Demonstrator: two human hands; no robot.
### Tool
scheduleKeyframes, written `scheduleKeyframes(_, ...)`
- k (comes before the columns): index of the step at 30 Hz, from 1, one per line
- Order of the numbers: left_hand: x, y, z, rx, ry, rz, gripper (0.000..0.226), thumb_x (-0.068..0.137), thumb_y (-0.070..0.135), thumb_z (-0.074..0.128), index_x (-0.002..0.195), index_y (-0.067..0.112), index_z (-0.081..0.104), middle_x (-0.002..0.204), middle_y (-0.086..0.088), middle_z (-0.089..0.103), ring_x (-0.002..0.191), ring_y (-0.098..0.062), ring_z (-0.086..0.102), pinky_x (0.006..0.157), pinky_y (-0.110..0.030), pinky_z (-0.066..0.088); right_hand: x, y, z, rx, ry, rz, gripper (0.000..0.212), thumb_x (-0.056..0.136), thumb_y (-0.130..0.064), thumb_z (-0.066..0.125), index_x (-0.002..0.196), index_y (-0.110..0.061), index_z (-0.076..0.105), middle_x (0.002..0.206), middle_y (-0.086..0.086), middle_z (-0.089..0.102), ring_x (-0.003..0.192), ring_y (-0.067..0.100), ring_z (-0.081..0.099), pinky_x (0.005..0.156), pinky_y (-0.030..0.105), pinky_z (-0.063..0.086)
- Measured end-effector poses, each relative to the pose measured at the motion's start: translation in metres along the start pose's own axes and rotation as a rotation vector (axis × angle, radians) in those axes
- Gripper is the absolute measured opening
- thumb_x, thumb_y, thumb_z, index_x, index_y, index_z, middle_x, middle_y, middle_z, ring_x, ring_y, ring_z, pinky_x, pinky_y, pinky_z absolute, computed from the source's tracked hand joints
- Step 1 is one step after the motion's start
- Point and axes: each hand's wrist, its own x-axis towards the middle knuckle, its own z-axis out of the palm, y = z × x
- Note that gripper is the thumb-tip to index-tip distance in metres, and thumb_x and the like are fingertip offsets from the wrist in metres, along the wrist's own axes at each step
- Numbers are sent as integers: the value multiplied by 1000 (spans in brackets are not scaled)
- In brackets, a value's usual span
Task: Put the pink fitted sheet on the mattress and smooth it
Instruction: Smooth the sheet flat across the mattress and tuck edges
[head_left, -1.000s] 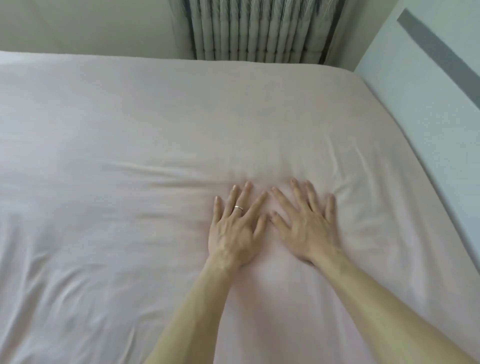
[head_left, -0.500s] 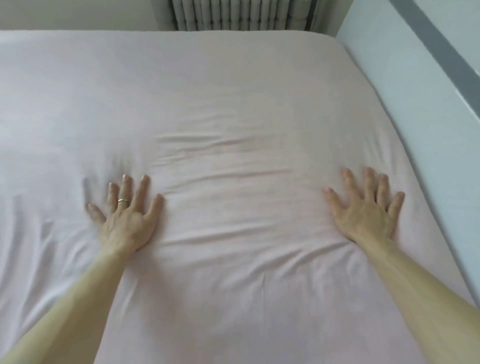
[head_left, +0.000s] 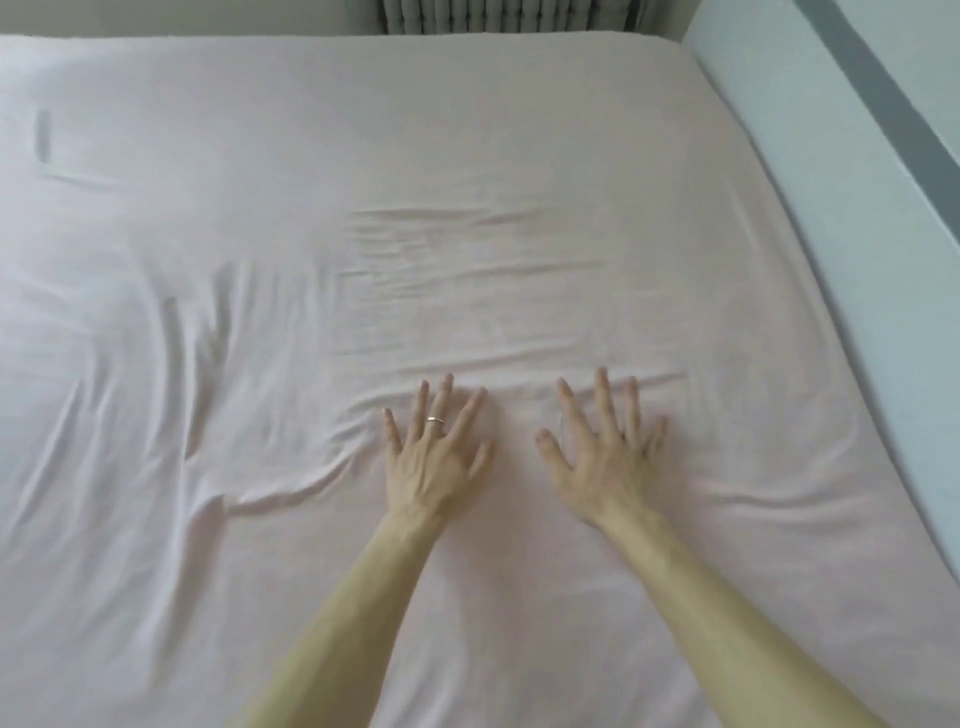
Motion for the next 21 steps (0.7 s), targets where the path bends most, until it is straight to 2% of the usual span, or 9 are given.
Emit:
scheduleKeyframes(1, -6, 9, 7, 11, -40, 45, 60, 93, 66, 18, 150, 52, 6, 163, 12, -8, 150, -16, -12, 118, -55, -9, -5, -14, 7, -24, -68, -60, 69, 89, -73, 23, 153, -50, 11, 167, -6, -4, 153, 24, -12, 115, 65, -4)
scheduleKeyframes(3, -34, -6, 24, 29, -57, 14, 58, 95, 66, 20, 149, 56, 1, 163, 15, -10, 149, -14, -17, 118, -56, -9, -25, 0, 19, -122, -125, -75, 68, 90, -75, 18, 153, -52, 6, 167, -9, -2, 153, 21, -11, 117, 65, 0)
scheduleKeyframes(7, -111, -90, 27, 13, -20, -275, 61, 92, 71, 16, 146, 59, -10, 159, 20, -19, 147, -12, -23, 115, -58, -14, -100, 93, 14, -208, -11, 150, 76, 86, -78, 23, 154, -44, 24, 166, -5, 15, 153, 25, 6, 117, 65, 9)
scheduleKeyframes(10, -162, -120, 21, -23, -35, -431, 63, 92, 71, 13, 148, 54, -11, 162, 15, -16, 149, -15, -19, 114, -63, -10, -152, 120, 3, -207, -91, 245, 82, 83, -82, 20, 155, -43, 17, 167, -4, 9, 153, 29, 0, 115, 70, 6)
scheduleKeyframes(13, -230, -108, 32, -27, -62, -496, 68, 92, 69, 13, 153, 45, -6, 164, 7, -13, 150, -20, -14, 112, -68, -4, -212, 110, 0, -186, -153, 296, 89, 80, -86, 18, 156, -41, 16, 167, 0, 7, 153, 33, -2, 113, 72, 6)
scheduleKeyframes(15, -261, -84, 40, -59, -68, -456, 71, 90, 68, 16, 154, 41, -1, 164, 4, -12, 150, -22, -13, 112, -68, -4, -244, 90, 1, -164, -157, 305, 93, 78, -88, 21, 156, -38, 22, 166, 5, 12, 152, 37, 1, 111, 74, 8)
scheduleKeyframes(19, -320, -18, 66, -30, -127, -57, 70, 88, 72, 27, 152, 48, 11, 164, 9, 0, 152, -22, -4, 111, -66, -7, -310, 37, 15, -112, -225, 75, 95, 77, -90, 32, 156, -39, 21, 167, 1, 11, 153, 37, -1, 109, 75, 5)
scheduleKeyframes(21, -353, -12, 78, -5, -172, -57, 70, 88, 75, 24, 151, 52, 3, 163, 14, -7, 151, -19, -10, 112, -69, -5, -348, 24, 23, -104, -249, 23, 93, 78, -90, 34, 156, -40, 22, 167, 0, 10, 153, 36, -2, 110, 75, 4)
